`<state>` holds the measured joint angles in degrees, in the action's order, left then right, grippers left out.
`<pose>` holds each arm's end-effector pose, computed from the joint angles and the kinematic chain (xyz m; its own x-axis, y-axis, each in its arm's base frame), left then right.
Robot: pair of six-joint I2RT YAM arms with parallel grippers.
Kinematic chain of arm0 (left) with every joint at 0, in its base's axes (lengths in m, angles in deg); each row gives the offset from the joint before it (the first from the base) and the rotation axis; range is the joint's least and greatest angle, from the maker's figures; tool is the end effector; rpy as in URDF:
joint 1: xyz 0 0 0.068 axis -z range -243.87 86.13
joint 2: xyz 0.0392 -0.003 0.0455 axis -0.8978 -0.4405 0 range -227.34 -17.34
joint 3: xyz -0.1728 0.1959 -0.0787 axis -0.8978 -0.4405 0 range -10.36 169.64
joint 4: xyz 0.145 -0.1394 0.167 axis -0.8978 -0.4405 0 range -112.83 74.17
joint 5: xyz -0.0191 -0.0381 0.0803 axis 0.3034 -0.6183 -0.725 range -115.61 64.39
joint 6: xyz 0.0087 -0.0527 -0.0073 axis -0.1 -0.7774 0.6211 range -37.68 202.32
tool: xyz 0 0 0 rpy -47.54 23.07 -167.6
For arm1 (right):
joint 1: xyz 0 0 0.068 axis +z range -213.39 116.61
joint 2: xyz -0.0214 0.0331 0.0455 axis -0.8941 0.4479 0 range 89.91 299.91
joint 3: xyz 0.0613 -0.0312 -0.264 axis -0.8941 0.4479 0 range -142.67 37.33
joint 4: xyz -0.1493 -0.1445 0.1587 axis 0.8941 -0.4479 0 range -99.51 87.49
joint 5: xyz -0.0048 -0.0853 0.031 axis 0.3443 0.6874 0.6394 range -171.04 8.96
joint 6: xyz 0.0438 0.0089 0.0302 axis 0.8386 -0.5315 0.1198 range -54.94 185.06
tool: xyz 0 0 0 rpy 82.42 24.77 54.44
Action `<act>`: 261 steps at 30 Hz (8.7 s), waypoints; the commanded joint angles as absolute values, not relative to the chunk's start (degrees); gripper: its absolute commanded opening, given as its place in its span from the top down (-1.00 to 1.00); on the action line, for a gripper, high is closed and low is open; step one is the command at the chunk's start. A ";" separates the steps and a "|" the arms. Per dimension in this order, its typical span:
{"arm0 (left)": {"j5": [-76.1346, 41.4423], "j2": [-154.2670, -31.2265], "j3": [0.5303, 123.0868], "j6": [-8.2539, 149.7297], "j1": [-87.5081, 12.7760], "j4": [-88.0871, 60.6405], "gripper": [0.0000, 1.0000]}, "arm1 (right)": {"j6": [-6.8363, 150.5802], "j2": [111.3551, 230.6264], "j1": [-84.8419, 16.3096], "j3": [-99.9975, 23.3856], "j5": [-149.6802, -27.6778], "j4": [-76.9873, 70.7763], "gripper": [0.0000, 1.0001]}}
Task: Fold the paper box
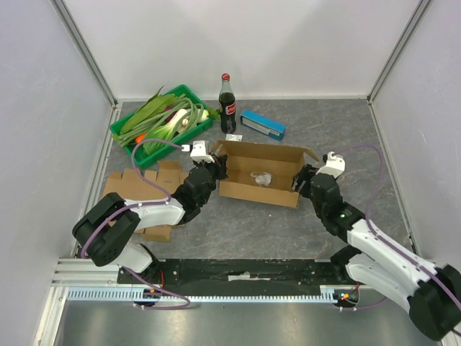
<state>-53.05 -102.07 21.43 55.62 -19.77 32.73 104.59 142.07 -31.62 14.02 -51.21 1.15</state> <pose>0.2242 -0.1947 0.2089 -0.1781 -0.3826 -0.9066 0.2322 0.8790 -0.4166 0.1764 0.0885 0.2117 -0.3262 0.4475 -0.8327 0.1732 0.8942 0.4127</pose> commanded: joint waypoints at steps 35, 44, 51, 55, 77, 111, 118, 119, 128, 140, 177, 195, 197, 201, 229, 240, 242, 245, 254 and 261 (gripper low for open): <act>-56.64 -100.13 18.12 58.15 -18.43 28.29 0.96 | 46.51 161.19 -27.18 -36.68 -92.02 -29.42 -0.25; -51.72 -96.10 18.39 59.03 -18.34 23.72 0.51 | 47.04 160.76 -24.55 -30.97 -92.91 -24.68 1.00; -50.58 -82.22 12.85 54.20 -18.34 14.61 -0.18 | 48.36 155.31 -18.40 -22.54 -87.81 -22.11 1.00; -46.44 -67.03 8.81 47.10 -18.34 3.71 -0.48 | 49.15 155.12 -14.27 -21.38 -84.91 -22.46 1.00; -20.07 -86.32 41.06 51.20 -23.69 -28.13 0.50 | 79.89 153.89 -10.83 0.24 -90.18 -7.61 0.25; -4.27 -91.86 32.53 47.35 -38.90 -19.88 -0.64 | 94.86 152.45 -47.74 1.92 -98.33 -21.50 -0.76; -3.20 -96.26 29.99 43.30 -39.08 -13.11 -0.59 | 95.81 158.99 -57.32 4.97 -109.40 -11.32 -0.17; -3.28 -96.44 29.55 43.21 -39.08 -12.58 -0.59 | 97.04 159.25 -59.42 5.85 -111.08 -8.25 0.07; 1.28 -99.86 26.38 41.10 -39.08 -5.11 -0.72 | 96.70 164.61 -70.68 11.93 -120.93 -3.65 0.50; 6.63 -105.13 23.21 36.27 -38.29 5.51 -0.77 | 94.24 168.48 -77.54 13.60 -121.38 -5.67 0.49; 21.15 -90.74 34.46 5.85 -45.05 -36.11 0.34 | 57.16 153.97 4.71 -25.51 -62.07 -34.50 -0.96; 25.72 -88.18 34.64 2.07 -47.08 -45.45 0.48 | 50.82 162.94 14.22 -23.15 -49.76 -34.69 -0.84; 26.07 -88.00 34.90 1.72 -47.08 -45.45 0.47 | 50.38 164.26 13.95 -22.09 -48.25 -34.07 -0.79; 26.77 -87.92 34.82 1.28 -47.08 -45.09 0.40 | 50.99 164.44 12.29 -20.59 -48.17 -30.56 -0.62; 29.68 -86.86 34.29 1.79 -46.81 -37.19 -0.40 | 44.75 164.09 7.10 -20.50 -46.94 -26.59 0.38; 16.10 -79.23 37.97 36.21 -55.59 -45.87 -0.72 | 49.41 162.59 1.74 -31.04 -60.09 -42.57 0.37; 10.72 -74.24 38.42 40.11 -55.95 -49.66 -0.72 | 49.85 163.82 -0.80 -33.41 -62.66 -47.22 0.39; 0.87 -68.77 37.89 44.69 -56.04 -51.24 -0.70 | 50.20 165.23 -3.44 -36.40 -66.79 -51.80 0.41; 12.27 -61.19 35.78 58.58 -49.12 -27.63 -0.54 | 49.85 173.39 -7.76 -42.47 -80.94 -58.05 0.32; 2.44 -62.34 35.52 71.14 -36.20 -26.37 -0.28 | 49.85 175.78 -8.90 -43.36 -82.44 -58.50 0.39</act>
<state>7.84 -62.25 35.72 59.75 -40.21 -30.53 47.28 174.35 -8.24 -42.88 -74.97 -54.56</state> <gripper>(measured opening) 0.664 0.674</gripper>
